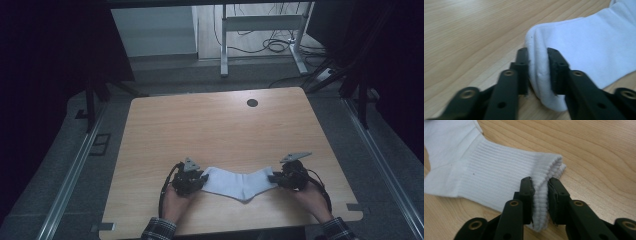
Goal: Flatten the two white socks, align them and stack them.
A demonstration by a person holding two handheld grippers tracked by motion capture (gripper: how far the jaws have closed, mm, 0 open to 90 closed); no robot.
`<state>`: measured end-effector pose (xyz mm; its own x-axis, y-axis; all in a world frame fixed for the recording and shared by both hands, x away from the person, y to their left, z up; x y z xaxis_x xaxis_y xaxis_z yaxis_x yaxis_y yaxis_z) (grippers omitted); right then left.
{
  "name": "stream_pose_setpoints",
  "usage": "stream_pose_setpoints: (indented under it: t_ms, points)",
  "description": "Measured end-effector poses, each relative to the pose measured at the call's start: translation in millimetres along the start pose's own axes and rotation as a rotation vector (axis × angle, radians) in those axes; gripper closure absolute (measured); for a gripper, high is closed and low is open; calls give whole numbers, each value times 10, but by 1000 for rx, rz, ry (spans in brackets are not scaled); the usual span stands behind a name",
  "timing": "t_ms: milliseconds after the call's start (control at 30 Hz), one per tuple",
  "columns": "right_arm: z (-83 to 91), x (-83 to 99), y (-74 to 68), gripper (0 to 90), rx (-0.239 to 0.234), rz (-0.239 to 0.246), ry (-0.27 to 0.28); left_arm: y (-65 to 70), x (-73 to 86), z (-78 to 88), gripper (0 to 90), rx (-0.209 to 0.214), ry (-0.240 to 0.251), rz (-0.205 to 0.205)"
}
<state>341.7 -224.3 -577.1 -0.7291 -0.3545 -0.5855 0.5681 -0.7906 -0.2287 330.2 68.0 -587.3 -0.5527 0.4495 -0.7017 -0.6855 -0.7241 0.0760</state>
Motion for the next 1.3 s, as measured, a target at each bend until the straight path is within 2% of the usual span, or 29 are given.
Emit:
stream_pose_setpoints:
  t_ms: [100,200,333,500,700,900,1133,1200,1267,1300]
  points:
    - [3,-3,-14,763,9,10,5,-2,9,23,814,-1,-7,-4]
    - [10,-18,-35,771,17,24,7,-13,17,65,819,-22,-12,-16]
    - [1,-97,-78,772,17,42,23,-79,5,149,819,-47,-1,-11]
    - [-35,-326,-134,772,7,56,59,-268,-95,291,818,-78,17,10]
    - [-145,-696,-145,771,14,60,93,-547,-334,391,814,-139,20,6]
    - [-346,-938,-66,768,35,49,82,-804,-449,219,811,-171,-23,20]
    - [-624,-915,54,734,63,32,36,-937,-328,-60,795,-187,-93,48]
    - [-661,-895,84,702,64,28,43,-960,-297,-104,742,-214,-99,44]
    - [-660,-889,115,647,53,3,52,-988,-282,-119,618,-246,-97,47]
    - [-654,-886,128,621,56,-2,52,-1007,-283,-115,563,-267,-93,61]
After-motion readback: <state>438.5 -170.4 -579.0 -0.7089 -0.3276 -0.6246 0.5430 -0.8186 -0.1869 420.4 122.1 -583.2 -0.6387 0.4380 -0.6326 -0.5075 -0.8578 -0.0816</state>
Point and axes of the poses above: each handheld gripper's, and its own axes: z roughly backward along the jaws, x roughly out of its underside, y roughly to its right, the point moved 7 cm from there along -z, roughly forward along the jaws, and after that the axes turned 6 degrees about -z, right-handed, at the moved point
